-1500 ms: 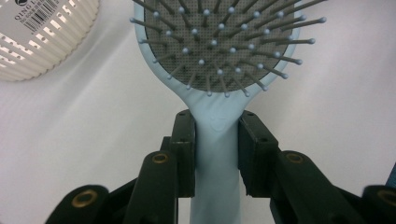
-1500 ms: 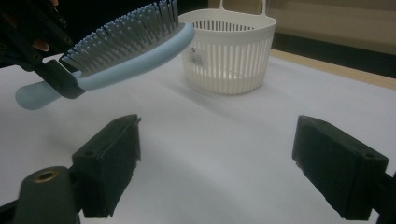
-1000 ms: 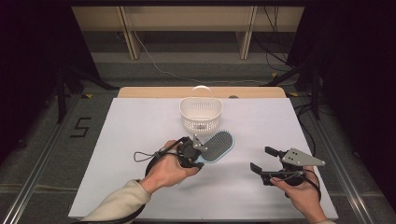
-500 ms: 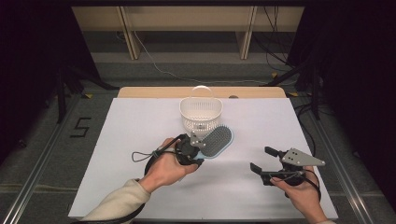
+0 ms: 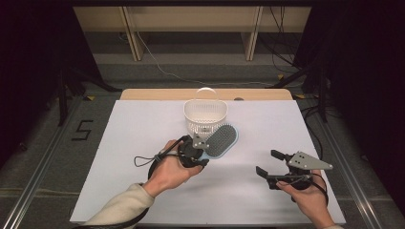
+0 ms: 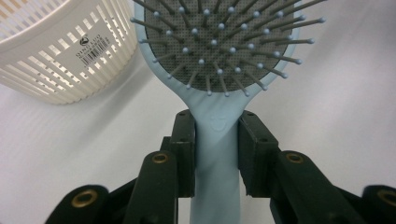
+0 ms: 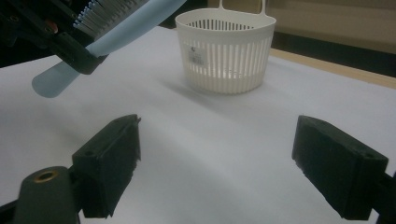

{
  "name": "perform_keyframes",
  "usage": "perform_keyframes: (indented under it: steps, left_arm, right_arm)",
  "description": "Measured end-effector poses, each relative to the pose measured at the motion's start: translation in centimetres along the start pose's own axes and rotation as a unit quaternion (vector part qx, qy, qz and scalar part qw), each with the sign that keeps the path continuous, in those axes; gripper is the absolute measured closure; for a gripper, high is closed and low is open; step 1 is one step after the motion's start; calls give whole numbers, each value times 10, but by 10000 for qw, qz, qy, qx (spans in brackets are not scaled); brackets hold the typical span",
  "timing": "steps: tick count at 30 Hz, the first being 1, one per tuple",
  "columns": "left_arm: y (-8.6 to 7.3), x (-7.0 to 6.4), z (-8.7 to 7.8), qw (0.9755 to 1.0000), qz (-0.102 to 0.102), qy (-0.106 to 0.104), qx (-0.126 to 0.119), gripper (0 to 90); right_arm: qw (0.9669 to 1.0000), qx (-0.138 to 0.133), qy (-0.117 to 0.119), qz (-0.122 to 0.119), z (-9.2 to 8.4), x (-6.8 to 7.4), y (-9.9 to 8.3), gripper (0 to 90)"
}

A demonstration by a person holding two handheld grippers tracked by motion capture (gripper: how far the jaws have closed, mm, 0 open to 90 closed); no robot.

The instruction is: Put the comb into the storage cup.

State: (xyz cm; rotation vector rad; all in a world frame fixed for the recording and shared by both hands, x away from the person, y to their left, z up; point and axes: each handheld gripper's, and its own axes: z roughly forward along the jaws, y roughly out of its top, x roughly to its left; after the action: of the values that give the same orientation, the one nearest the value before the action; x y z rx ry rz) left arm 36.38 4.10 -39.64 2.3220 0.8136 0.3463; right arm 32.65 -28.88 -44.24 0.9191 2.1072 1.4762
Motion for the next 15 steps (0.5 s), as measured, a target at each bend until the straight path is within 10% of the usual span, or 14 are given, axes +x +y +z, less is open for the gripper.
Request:
perform_keyframes:
  steps: [15]
  left_arm:
    - [0,4,-1,9996,-154,53,-245,695]
  right_arm:
    - [10000,-7,8,-2,0,0,0,159]
